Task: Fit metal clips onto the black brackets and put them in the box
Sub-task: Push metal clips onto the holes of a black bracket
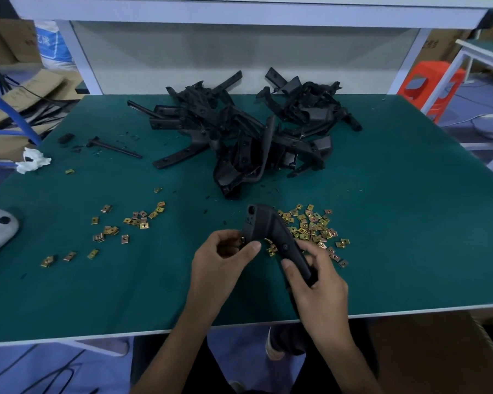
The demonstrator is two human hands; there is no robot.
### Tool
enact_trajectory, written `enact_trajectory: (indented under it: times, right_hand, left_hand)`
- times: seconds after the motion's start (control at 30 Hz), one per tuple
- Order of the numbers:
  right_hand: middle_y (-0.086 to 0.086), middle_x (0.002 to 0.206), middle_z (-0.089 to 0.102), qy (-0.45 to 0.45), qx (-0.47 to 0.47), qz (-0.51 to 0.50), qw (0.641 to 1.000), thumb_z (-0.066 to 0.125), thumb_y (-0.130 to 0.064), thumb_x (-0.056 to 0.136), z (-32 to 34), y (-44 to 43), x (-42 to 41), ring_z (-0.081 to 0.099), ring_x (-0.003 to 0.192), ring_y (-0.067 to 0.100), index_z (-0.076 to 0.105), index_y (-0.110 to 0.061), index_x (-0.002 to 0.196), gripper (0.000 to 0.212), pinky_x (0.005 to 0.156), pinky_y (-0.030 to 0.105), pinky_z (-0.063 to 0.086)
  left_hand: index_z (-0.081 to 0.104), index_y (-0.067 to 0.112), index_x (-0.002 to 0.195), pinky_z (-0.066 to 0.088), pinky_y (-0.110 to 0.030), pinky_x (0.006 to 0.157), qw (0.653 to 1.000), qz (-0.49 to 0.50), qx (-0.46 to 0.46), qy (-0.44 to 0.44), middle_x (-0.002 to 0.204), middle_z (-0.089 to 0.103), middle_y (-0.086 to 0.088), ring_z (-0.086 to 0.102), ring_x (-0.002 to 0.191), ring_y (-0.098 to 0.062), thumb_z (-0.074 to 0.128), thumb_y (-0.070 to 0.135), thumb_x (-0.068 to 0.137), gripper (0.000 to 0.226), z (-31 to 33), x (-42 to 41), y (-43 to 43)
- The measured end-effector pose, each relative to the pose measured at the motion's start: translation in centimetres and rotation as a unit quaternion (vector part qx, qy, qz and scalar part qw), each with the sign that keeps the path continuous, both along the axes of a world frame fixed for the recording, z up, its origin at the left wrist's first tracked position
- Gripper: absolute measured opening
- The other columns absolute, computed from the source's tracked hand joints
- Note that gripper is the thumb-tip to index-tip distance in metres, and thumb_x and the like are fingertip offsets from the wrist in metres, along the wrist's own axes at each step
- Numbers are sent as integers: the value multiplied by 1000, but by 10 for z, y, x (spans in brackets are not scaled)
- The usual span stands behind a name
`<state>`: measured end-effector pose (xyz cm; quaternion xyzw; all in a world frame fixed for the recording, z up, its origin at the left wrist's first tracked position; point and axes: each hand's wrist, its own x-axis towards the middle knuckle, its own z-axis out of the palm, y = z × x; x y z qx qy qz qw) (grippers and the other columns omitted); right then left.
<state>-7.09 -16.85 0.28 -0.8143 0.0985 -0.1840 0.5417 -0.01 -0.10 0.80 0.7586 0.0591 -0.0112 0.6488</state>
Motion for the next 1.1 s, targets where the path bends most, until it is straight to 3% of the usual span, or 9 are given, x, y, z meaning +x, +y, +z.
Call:
enact_trajectory:
  times: [0.1,0.33,0.43,0.53,0.63,0.73,0.83,0.97,1.1]
  right_hand:
    - [-19,92,67,-13,-10,-17,1000,72,-32,94,0,1,-2,66,80,8,60,-45,120,32,61,11,45]
    - [-17,91,66,-10,-8,-23,1000,73,-31,93,-1,1,0,67,78,9,59,-47,119,33,62,16,48]
    - [-12,87,68,-32,73,-42,996,74,-22,93,1,1,2,69,66,12,63,-49,111,34,59,25,55]
    - [-6,89,70,-69,164,-96,979,72,-17,95,3,-5,5,70,60,15,63,-42,110,30,56,29,58]
    - [-5,87,70,-93,193,-114,970,69,-14,97,3,-9,7,69,59,13,62,-35,112,27,53,27,56]
    - [-4,87,70,-77,189,-97,974,72,-21,95,2,-8,7,70,58,19,63,-41,110,26,53,27,56]
    - [-2,86,68,-54,171,-73,981,74,-21,94,1,-9,6,70,57,23,65,-42,108,27,53,29,56]
    - [-2,83,68,-37,155,-38,986,74,-11,92,5,-7,5,68,59,24,68,-43,103,35,52,24,55]
    - [0,83,68,-27,158,-21,987,74,-7,92,10,-6,3,67,60,27,68,-33,106,30,51,18,51]
  left_hand:
    - [71,36,92,50,-8,65,1000,1,15,-6,87,72,23,68,80,4,81,65,59,44,-2,1,-1]
    - [72,35,88,49,-10,62,998,10,38,-44,83,73,20,69,76,2,80,53,73,25,-4,-4,-4]
    - [71,36,93,50,-11,68,998,-14,39,-55,88,73,21,69,83,2,70,56,81,23,-2,-4,-6]
    - [70,40,94,47,-9,72,993,-40,74,-81,92,71,24,66,87,2,66,40,93,4,-2,-5,-9]
    - [67,45,93,46,-9,71,984,-60,131,-108,94,68,28,64,89,3,63,36,95,10,-1,-8,-13]
    - [65,48,90,44,-16,69,983,-69,149,-85,91,67,29,61,84,7,55,43,100,15,3,-6,-15]
    - [71,43,87,40,-12,59,995,-61,65,-50,71,64,24,56,64,7,44,46,104,33,10,-1,-17]
    - [75,36,86,44,-9,64,996,-70,-35,-33,75,69,19,60,70,7,58,30,100,23,14,1,-17]
    - [75,29,78,41,-10,56,994,-65,-83,-26,64,58,16,51,60,2,61,21,99,26,13,2,-11]
